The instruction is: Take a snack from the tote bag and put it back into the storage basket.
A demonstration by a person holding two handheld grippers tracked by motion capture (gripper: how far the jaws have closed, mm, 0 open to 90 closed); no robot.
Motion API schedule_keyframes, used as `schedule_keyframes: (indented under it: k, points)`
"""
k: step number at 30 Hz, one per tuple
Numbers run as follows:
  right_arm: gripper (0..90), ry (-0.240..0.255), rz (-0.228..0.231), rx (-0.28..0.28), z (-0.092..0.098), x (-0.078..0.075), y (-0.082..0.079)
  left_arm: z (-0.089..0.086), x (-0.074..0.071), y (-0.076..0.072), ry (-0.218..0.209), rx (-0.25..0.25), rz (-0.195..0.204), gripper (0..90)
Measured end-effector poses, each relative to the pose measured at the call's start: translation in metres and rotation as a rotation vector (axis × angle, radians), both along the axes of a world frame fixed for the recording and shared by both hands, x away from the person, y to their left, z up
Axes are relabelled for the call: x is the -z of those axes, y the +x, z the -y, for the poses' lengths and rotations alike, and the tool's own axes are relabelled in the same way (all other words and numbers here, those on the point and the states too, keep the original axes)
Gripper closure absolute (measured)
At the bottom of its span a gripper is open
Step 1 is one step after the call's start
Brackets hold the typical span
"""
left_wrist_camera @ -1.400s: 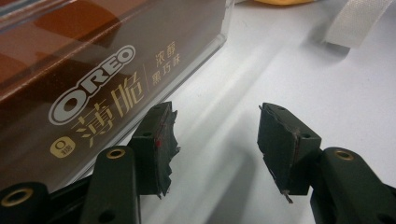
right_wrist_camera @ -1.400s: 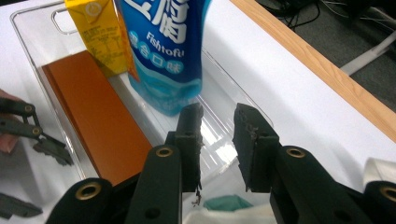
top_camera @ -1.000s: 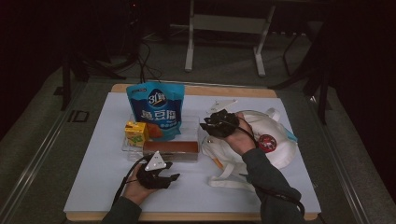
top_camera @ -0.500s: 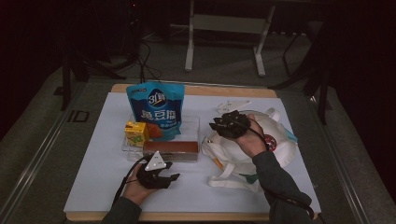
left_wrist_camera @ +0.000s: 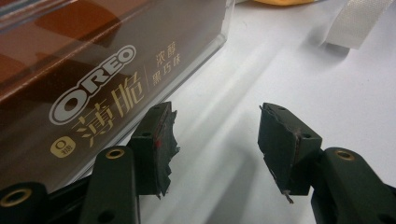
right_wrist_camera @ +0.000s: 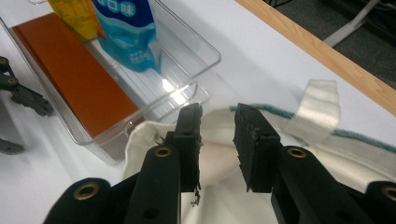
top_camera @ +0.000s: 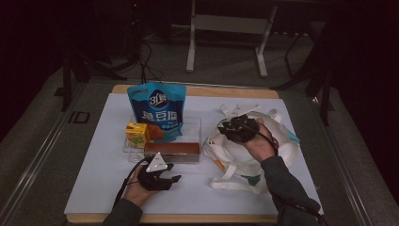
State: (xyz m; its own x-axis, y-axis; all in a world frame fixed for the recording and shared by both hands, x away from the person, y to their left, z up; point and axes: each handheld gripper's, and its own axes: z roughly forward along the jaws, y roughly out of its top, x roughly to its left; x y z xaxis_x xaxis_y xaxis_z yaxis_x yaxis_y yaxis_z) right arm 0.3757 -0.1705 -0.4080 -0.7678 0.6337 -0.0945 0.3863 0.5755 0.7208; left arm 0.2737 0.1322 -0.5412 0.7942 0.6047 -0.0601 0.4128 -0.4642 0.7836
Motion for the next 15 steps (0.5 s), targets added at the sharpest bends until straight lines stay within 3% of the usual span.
schedule_keyframes:
  k: [15]
  points:
    - [70.5,-0.007,-0.004,0.023,0.017,0.002,-0.001,0.000,0.000,0.000,-0.002,0.003,-0.002,45.6]
